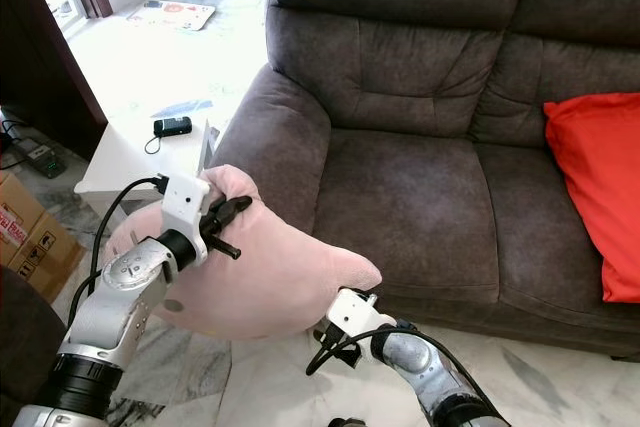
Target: Move the pillow to the sofa from floor
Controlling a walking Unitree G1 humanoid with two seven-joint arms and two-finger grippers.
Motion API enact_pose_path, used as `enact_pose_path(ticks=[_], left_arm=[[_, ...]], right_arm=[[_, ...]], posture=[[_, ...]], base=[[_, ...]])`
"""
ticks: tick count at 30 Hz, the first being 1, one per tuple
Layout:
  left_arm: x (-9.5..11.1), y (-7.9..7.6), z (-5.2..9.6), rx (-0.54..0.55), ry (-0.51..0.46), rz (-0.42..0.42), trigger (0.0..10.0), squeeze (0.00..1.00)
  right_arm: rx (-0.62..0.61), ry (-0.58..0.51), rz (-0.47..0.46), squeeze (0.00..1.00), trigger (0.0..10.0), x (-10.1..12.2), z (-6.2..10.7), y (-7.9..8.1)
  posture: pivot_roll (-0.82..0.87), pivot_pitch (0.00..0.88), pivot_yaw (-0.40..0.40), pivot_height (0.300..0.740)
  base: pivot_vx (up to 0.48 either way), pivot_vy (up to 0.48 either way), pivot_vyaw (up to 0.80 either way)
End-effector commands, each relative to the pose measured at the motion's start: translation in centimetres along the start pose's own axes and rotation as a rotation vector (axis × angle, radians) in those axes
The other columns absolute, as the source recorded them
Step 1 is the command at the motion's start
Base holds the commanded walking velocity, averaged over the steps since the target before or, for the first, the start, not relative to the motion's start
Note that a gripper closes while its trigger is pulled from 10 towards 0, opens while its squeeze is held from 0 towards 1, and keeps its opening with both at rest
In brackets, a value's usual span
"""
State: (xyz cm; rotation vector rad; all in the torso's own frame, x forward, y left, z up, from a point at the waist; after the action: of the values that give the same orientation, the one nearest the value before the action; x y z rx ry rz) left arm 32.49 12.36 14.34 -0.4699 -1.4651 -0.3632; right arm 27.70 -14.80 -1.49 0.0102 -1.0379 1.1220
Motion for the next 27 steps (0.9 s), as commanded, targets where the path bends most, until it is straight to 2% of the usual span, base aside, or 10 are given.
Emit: enact_pose_path(ticks=[1,3,4,5,8,11,16,20,27], left_arm=[[2.5,-1.5,-0.1,-0.092,-0.092,-0.036,10.0,0.00],[2.3,-1.6,0.0,-0.109,-0.083,-0.039,10.0,0.00],[2.2,-1.7,0.1,-0.120,-0.072,-0.041,10.0,0.00],[2.2,-1.6,0.2,-0.127,-0.065,-0.044,10.0,0.00],[2.1,-1.6,0.2,-0.130,-0.057,-0.048,10.0,0.00],[1.9,-1.5,0.3,-0.130,-0.050,-0.053,10.0,0.00],[2.2,-1.8,0.3,-0.148,-0.049,-0.056,10.0,0.00],[2.3,-2.0,0.3,-0.168,-0.047,-0.056,10.0,0.00],[2.4,-2.7,0.4,-0.221,-0.039,-0.050,10.0,0.00]], right_arm=[[-0.038,0.020,0.008,1.00,10.0,-0.6,0.4,-0.3],[-0.061,0.028,0.013,1.00,10.0,-0.8,0.5,-0.6],[-0.076,0.038,0.014,0.91,10.0,-1.0,0.6,-0.8],[-0.097,0.046,0.023,0.00,10.0,-1.4,1.0,-1.2],[-0.111,0.055,0.027,0.00,10.0,-1.8,1.3,-1.6],[-0.064,0.086,0.063,0.00,10.0,-2.3,1.5,-1.5],[0.049,0.180,0.146,0.00,10.0,-3.8,1.9,-0.3],[0.077,0.193,0.169,0.00,10.0,-4.2,2.1,0.2],[0.006,0.190,0.170,0.00,10.0,-4.3,2.3,-0.2]], posture=[[0.00,0.085,-0.046,0.740],[0.00,0.085,-0.047,0.740],[0.00,0.085,-0.047,0.740],[0.00,0.085,-0.048,0.740],[0.00,0.085,-0.048,0.740],[0.00,0.083,-0.049,0.740],[0.00,0.079,-0.052,0.740],[0.00,0.077,-0.051,0.740],[0.01,0.081,-0.052,0.740]], base=[[0.000,0.000,0.00],[0.000,0.000,0.00],[0.000,0.000,0.00],[0.000,0.000,0.00],[0.000,0.000,0.00],[0.000,0.000,0.00],[0.000,0.000,0.00],[0.000,0.000,0.00],[0.000,0.000,0.00]])
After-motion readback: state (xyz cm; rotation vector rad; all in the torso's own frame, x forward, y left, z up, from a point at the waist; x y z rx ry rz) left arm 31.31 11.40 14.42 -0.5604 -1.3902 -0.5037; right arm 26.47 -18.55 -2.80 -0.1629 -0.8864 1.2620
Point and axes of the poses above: a point about 5 cm out from each wrist's last joint towards the gripper, its own z axis pointing back from the gripper into the wrist, its own x axis along the axis of the wrist's last joint, y = z × x, the point moved 1 cm from there along -z, pointing out of the wrist towards the gripper, and after that the axes turned 10 degrees about z, right-handed, at the moved point
